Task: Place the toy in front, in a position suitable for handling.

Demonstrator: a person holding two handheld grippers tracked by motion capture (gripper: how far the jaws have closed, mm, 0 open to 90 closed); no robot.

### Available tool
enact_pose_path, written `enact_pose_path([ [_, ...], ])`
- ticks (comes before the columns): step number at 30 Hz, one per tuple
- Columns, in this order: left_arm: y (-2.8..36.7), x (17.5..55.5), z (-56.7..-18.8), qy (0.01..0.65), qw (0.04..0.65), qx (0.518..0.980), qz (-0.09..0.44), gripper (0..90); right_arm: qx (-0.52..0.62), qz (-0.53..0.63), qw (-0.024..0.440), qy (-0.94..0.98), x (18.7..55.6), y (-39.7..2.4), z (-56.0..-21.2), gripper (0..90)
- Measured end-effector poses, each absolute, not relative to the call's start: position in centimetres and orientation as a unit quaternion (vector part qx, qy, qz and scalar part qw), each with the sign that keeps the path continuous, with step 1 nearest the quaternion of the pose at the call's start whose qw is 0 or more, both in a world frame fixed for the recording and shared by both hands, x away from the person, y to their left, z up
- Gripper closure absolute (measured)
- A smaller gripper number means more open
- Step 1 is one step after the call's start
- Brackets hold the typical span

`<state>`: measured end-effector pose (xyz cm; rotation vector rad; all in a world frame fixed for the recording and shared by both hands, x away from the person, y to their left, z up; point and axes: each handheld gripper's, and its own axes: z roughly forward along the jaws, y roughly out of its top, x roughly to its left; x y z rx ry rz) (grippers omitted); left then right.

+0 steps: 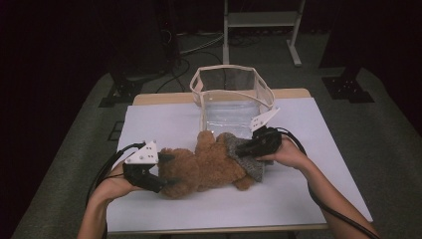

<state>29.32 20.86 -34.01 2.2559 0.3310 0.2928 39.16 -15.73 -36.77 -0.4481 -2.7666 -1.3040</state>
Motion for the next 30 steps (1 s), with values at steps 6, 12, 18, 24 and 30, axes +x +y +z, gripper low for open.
enact_pose_path([
  [6,21.2,30.5,-35.6,0.177,0.406,0.887,0.13,31.0,-0.13,-0.416,0.032,-0.9,38.5,-14.9,-36.8,78.7],
  [12,22.0,31.9,-36.9,0.203,0.389,0.888,0.139,31.1,-0.106,-0.416,0.045,-0.902,37.4,-13.3,-36.9,78.7],
  [18,22.1,32.5,-36.6,0.202,0.387,0.888,0.144,30.7,-0.091,-0.418,0.048,-0.902,36.7,-11.8,-36.8,78.7],
  [24,19.6,31.6,-35.6,0.154,0.407,0.89,0.136,31.4,-0.103,-0.435,0.029,-0.894,36.9,-11.0,-36.9,78.8],
  [30,15.6,31.2,-35.5,0.093,0.393,0.906,0.13,31.2,-0.117,-0.451,0.015,-0.885,37.3,-12.6,-36.2,78.6],
])
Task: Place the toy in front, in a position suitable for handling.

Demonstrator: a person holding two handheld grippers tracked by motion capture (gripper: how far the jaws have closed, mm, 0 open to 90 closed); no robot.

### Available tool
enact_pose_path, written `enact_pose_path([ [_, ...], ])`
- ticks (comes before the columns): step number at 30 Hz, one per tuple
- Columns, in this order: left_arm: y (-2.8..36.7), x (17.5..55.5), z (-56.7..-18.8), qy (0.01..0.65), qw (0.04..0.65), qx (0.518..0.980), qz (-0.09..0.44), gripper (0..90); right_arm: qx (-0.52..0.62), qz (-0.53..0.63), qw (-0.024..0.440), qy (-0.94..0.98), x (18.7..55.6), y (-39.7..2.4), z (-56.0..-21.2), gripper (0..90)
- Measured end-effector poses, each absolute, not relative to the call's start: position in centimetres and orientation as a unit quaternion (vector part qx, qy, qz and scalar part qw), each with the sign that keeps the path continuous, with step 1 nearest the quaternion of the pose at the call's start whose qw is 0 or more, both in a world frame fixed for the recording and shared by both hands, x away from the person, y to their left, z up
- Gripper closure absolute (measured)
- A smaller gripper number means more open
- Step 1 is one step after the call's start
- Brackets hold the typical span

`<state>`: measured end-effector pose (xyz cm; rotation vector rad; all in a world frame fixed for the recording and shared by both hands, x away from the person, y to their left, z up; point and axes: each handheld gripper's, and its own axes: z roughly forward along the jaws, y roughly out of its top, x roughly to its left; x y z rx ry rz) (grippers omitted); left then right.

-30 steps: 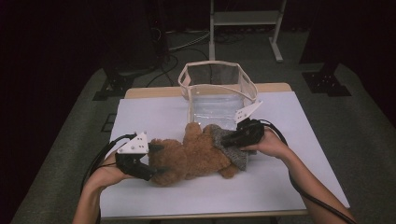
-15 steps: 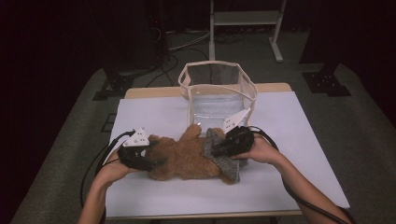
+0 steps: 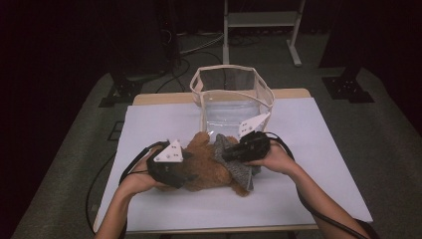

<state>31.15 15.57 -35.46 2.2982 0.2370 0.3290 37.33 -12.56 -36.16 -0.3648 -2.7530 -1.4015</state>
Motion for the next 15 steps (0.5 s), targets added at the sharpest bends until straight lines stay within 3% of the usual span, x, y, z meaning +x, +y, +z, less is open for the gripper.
enact_pose_path([
  [10,11.0,31.9,-35.9,0.07,0.388,0.91,0.128,15.3,-0.163,-0.469,0.001,-0.868,37.7,-18.0,-35.4,78.5],
  [15,9.5,32.6,-36.7,0.075,0.362,0.916,0.159,10.2,-0.169,-0.471,0.002,-0.866,37.8,-18.9,-35.7,78.5],
])
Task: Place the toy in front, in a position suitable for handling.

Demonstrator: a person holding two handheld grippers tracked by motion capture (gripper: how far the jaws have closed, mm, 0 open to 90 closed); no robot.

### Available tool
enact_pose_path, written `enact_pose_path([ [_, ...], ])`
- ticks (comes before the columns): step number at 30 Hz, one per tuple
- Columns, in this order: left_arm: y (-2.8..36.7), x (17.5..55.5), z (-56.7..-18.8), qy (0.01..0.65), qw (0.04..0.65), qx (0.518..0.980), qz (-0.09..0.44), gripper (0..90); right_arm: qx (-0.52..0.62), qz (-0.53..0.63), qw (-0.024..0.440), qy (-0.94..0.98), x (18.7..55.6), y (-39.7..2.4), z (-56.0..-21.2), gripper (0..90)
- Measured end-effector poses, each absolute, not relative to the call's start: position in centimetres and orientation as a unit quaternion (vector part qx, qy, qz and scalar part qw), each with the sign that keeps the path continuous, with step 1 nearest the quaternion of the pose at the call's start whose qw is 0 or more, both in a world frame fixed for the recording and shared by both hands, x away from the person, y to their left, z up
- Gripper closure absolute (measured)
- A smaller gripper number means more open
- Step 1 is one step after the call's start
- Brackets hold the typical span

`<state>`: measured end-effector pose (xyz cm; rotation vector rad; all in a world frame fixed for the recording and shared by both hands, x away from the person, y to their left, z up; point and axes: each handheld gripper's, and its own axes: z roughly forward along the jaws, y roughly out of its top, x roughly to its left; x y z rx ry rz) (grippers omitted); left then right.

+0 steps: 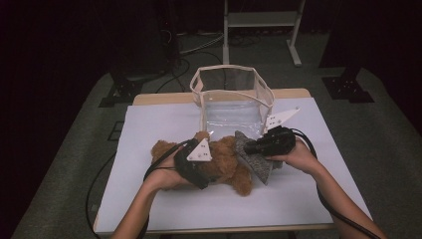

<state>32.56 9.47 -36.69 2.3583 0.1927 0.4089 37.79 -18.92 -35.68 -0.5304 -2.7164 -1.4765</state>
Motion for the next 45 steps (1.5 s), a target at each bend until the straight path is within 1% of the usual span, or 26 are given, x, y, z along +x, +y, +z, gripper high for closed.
enact_pose_path([
  [2,8.9,32.8,-37.0,0.073,0.347,0.919,0.172,8.4,-0.171,-0.47,0.003,-0.866,37.8,-19.1,-35.7,78.5],
  [5,8.3,33.4,-37.4,0.075,0.33,0.922,0.188,8.5,-0.174,-0.47,0.004,-0.865,38.0,-19.2,-35.8,78.4],
  [7,8.1,33.8,-37.5,0.076,0.317,0.925,0.197,11.7,-0.176,-0.47,0.005,-0.865,38.0,-19.3,-35.9,78.4],
  [8,8.0,33.9,-37.4,0.081,0.315,0.925,0.197,14.9,-0.175,-0.469,0.004,-0.865,38.1,-19.3,-36.0,78.4],
  [9,8.0,33.9,-37.3,0.083,0.312,0.925,0.199,23.4,-0.177,-0.47,0.005,-0.865,38.1,-19.3,-36.1,78.4],
  [10,8.1,33.9,-37.1,0.082,0.309,0.926,0.202,27.5,-0.177,-0.47,0.006,-0.865,38.2,-19.3,-36.2,78.4],
  [11,8.1,33.9,-36.9,0.084,0.312,0.924,0.205,35.2,-0.18,-0.471,0.008,-0.864,38.2,-19.4,-36.3,78.4],
  [12,8.3,34.0,-36.8,0.09,0.32,0.922,0.2,40.4,-0.18,-0.472,0.009,-0.863,38.2,-19.4,-36.4,78.4],
  [13,8.5,34.0,-36.6,0.091,0.327,0.92,0.196,44.4,-0.18,-0.471,0.011,-0.863,38.2,-19.5,-36.5,78.3],
  [15,8.8,34.0,-36.4,0.094,0.345,0.916,0.181,48.9,-0.181,-0.473,0.014,-0.862,38.2,-19.6,-36.7,78.3],
  [19,9.4,34.1,-35.6,0.099,0.395,0.901,0.147,52.3,-0.175,-0.473,0.021,-0.863,38.0,-19.5,-36.9,78.3],
  [23,9.1,33.8,-35.1,0.09,0.405,0.9,0.132,53.4,-0.167,-0.476,0.024,-0.863,37.6,-19.6,-36.5,78.4],
  [28,8.4,32.8,-34.5,0.066,0.437,0.892,0.093,54.1,-0.15,-0.483,0.027,-0.862,36.1,-20.6,-35.5,78.3],
  [31,7.9,32.6,-34.6,0.054,0.437,0.894,0.086,53.8,-0.148,-0.484,0.03,-0.862,35.3,-21.3,-35.4,78.3],
  [33,7.6,32.7,-34.8,0.053,0.432,0.896,0.087,51.1,-0.153,-0.479,0.03,-0.864,35.1,-21.6,-35.9,78.3],
  [34,7.6,32.7,-34.8,0.053,0.432,0.896,0.087,48.4,-0.157,-0.478,0.031,-0.864,35.1,-21.8,-36.2,78.3],
  [35,7.4,32.9,-34.7,0.056,0.427,0.898,0.09,42.5,-0.163,-0.479,0.033,-0.862,35.2,-22.1,-36.6,78.3],
  [38,7.2,32.9,-34.4,0.055,0.423,0.899,0.096,31.7,-0.174,-0.482,0.033,-0.858,35.4,-22.6,-37.0,78.3],
  [39,7.1,32.8,-34.3,0.058,0.422,0.9,0.095,26.5,-0.175,-0.484,0.032,-0.857,35.4,-22.8,-37.1,78.3],
  [41,6.9,32.9,-34.1,0.054,0.416,0.903,0.094,19.9,-0.179,-0.489,0.03,-0.853,35.4,-23.2,-37.1,78.3],
  [45,5.8,33.0,-34.1,0.053,0.406,0.908,0.085,10.3,-0.183,-0.491,0.027,-0.851,35.5,-23.8,-37.0,78.3],
])
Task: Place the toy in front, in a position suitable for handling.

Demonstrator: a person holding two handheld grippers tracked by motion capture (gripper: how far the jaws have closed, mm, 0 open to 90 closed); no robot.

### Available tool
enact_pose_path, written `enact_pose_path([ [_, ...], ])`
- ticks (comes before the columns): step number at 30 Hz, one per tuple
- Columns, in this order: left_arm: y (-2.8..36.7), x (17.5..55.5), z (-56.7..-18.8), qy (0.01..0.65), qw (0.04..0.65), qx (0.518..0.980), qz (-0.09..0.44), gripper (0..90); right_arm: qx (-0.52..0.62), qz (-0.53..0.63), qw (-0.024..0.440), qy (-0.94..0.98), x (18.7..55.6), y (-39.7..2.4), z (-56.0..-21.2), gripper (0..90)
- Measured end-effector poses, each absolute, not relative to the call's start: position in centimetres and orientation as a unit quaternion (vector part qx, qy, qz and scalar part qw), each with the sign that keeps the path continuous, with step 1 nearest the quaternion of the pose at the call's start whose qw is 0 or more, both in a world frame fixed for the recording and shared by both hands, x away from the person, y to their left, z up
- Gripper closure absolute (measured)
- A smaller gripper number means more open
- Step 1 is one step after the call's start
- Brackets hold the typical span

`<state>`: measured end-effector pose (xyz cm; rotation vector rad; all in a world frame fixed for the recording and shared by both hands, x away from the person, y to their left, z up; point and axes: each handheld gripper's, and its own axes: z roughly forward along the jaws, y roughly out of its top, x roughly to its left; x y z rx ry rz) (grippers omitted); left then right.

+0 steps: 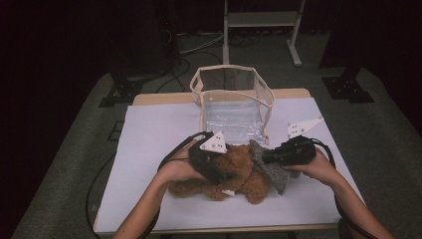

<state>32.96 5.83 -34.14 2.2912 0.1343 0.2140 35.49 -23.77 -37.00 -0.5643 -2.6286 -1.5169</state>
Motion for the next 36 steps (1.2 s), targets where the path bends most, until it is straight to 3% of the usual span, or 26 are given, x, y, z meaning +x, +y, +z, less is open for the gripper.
enact_pose_path([
  [10,3.3,33.6,-36.1,0.053,0.347,0.93,0.106,3.6,-0.189,-0.5,0.03,-0.845,35.6,-24.4,-37.5,78.0],
  [11,3.3,33.5,-36.1,0.048,0.342,0.933,0.105,5.0,-0.19,-0.499,0.033,-0.845,35.6,-24.4,-37.7,77.9],
  [15,3.2,33.3,-35.8,0.042,0.329,0.937,0.109,29.4,-0.189,-0.496,0.041,-0.846,35.5,-24.1,-38.5,78.0],
  [16,3.4,33.3,-35.4,0.043,0.338,0.934,0.11,35.6,-0.19,-0.498,0.044,-0.845,35.5,-24.0,-38.7,78.1],
  [19,3.9,33.4,-34.8,0.056,0.368,0.922,0.106,41.1,-0.187,-0.502,0.046,-0.843,35.5,-23.9,-38.6,78.0],
  [26,3.0,33.2,-33.5,0.045,0.427,0.899,0.081,42.0,-0.172,-0.509,0.03,-0.843,34.9,-25.2,-36.2,78.0],
  [36,-1.7,32.8,-31.9,0.006,0.481,0.875,0.061,41.0,-0.169,-0.511,-0.014,-0.843,32.4,-30.1,-31.9,78.1],
])
